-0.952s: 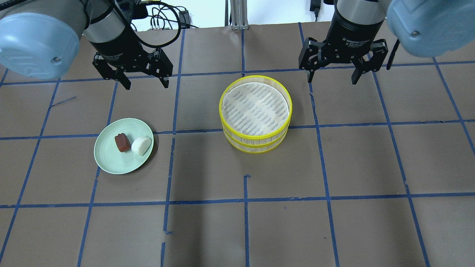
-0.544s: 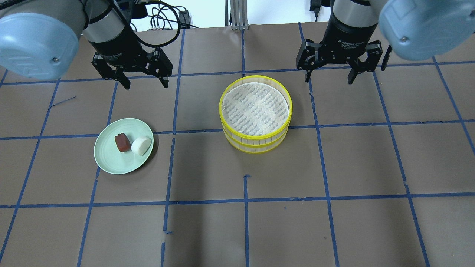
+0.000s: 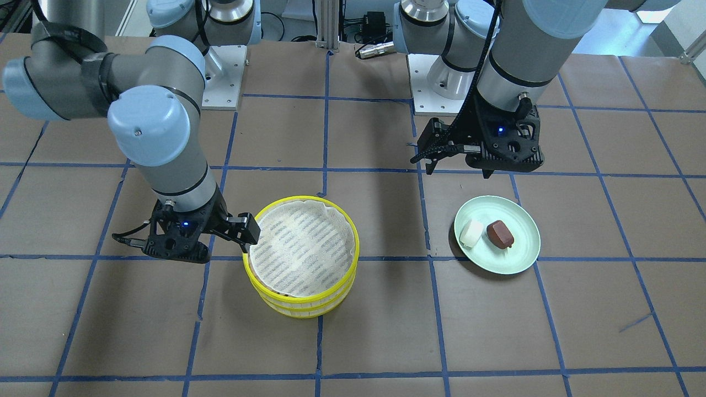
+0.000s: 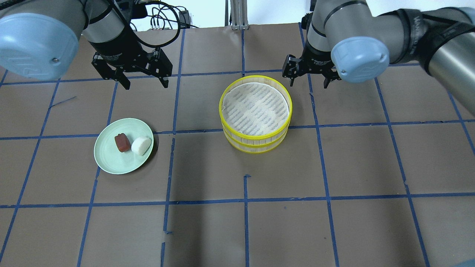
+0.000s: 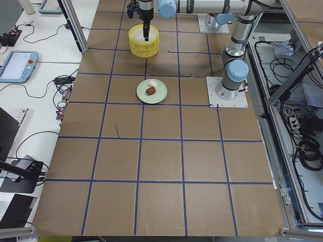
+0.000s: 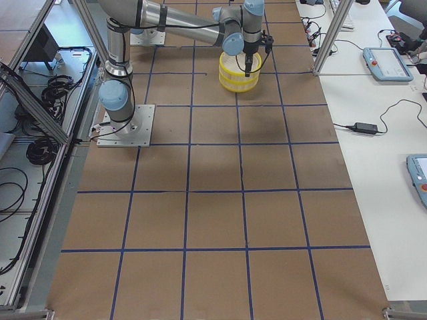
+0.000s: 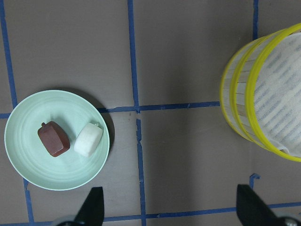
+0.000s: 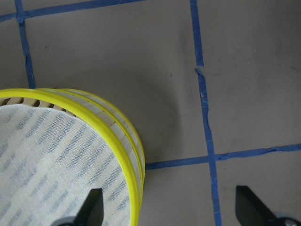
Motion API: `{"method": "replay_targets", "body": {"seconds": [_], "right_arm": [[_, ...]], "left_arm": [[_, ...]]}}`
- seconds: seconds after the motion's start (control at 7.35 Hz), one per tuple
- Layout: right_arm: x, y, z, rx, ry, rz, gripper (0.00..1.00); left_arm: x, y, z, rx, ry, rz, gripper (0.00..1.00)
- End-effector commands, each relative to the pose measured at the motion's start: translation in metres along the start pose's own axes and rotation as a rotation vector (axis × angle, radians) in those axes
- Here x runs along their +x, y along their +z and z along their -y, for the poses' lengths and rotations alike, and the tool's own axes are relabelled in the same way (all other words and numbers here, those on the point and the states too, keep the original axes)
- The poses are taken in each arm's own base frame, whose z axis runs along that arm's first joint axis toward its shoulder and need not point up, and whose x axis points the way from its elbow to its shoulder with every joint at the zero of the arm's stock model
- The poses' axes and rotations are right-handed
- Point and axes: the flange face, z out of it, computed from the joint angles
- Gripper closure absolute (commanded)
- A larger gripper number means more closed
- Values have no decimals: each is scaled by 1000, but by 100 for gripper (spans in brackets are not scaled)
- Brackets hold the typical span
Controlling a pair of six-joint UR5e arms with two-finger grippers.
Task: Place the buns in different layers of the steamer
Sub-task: 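Lower the right gripper and grasp the top steamer tier's rim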
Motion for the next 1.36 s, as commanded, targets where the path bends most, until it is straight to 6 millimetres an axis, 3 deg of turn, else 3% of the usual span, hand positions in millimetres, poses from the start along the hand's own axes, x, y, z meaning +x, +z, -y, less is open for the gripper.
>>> {"method": "replay_targets", "body": {"seconds": [0.0,0.27,0.68,0.95,1.22], "right_arm": [[-9,21,-5,1,-1,13,0],[-16,33,-4,4,-16,14,1],[-24,53,-19,-47,-85,1,60],[-21,51,-20,-46,-133,-16,87],[-20,47,-19,-50,-138,-28,92]], "left_arm": [[0,2,0,-3,0,0,0],[0,2,0,-3,0,0,0],[0,1,1,0,0,0,0],[0,2,1,-2,0,0,0],[0,2,1,-3,0,0,0]]}}
